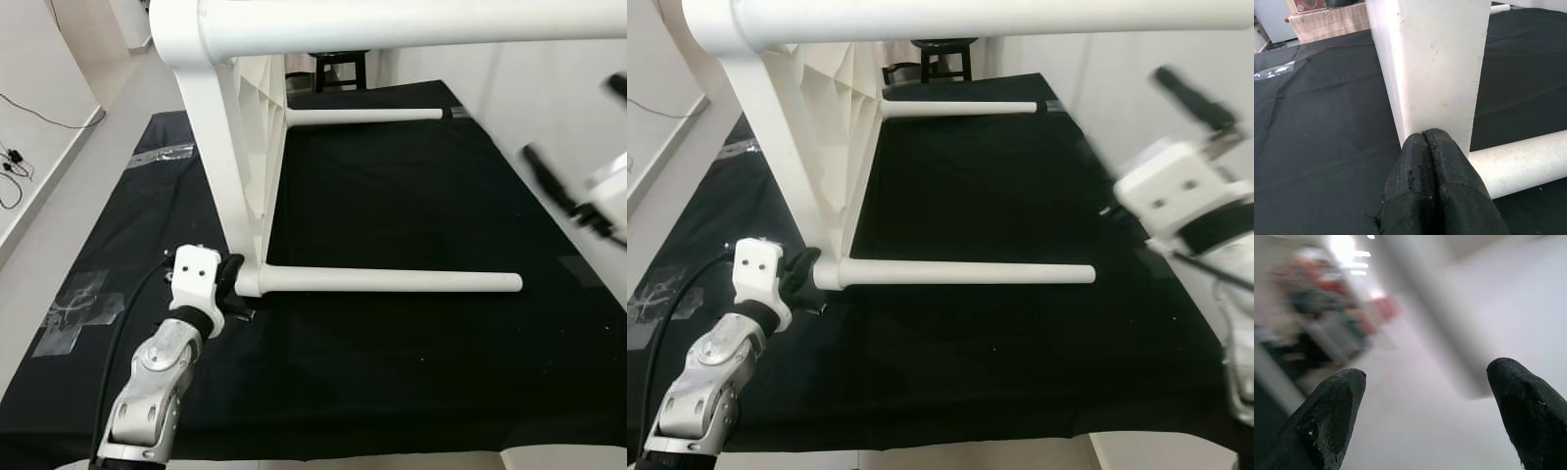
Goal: Building children table
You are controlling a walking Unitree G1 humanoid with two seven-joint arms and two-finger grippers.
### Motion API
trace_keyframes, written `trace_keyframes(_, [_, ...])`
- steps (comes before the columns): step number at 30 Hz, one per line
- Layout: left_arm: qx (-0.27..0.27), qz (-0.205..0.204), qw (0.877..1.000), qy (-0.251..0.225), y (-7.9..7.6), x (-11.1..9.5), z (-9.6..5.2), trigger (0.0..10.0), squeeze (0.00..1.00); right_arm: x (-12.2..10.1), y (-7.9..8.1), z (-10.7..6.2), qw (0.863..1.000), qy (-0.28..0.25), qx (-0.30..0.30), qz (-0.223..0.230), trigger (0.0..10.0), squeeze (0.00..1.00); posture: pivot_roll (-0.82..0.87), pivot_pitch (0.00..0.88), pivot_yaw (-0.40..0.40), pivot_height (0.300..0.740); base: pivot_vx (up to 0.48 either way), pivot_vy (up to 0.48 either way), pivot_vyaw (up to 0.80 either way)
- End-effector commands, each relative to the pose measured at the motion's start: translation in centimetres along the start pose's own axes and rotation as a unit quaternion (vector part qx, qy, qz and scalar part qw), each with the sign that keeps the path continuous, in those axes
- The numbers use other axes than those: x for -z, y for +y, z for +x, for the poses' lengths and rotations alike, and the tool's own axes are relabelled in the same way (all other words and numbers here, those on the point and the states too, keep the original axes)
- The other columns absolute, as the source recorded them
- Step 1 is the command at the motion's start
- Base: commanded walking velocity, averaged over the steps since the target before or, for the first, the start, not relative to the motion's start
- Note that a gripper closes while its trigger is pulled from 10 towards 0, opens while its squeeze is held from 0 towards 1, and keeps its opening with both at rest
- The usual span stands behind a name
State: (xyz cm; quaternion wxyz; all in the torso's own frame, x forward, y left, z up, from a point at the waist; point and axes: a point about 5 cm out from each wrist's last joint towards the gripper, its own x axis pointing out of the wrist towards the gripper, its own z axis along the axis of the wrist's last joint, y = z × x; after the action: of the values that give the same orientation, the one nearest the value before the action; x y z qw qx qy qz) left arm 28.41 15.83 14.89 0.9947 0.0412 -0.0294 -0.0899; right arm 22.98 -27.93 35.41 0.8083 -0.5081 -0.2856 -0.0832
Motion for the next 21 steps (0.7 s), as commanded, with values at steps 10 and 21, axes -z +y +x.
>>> trace_keyframes(10, [-0.009,-0.004,1.000,-0.004,0.3,0.2,0.2,10.0,0.00,-2.6,-1.5,1.1,0.997,-0.058,0.032,-0.043,10.0,0.00,-0.04,0.075,0.060,0.740,0.000,0.000,0.00])
trace_keyframes(21, [-0.007,-0.005,1.000,-0.006,0.0,0.1,0.2,10.0,0.00,-4.6,2.3,4.2,0.992,-0.121,-0.042,-0.001,10.0,0.00,-0.03,0.080,0.051,0.740,0.000,0.000,0.00])
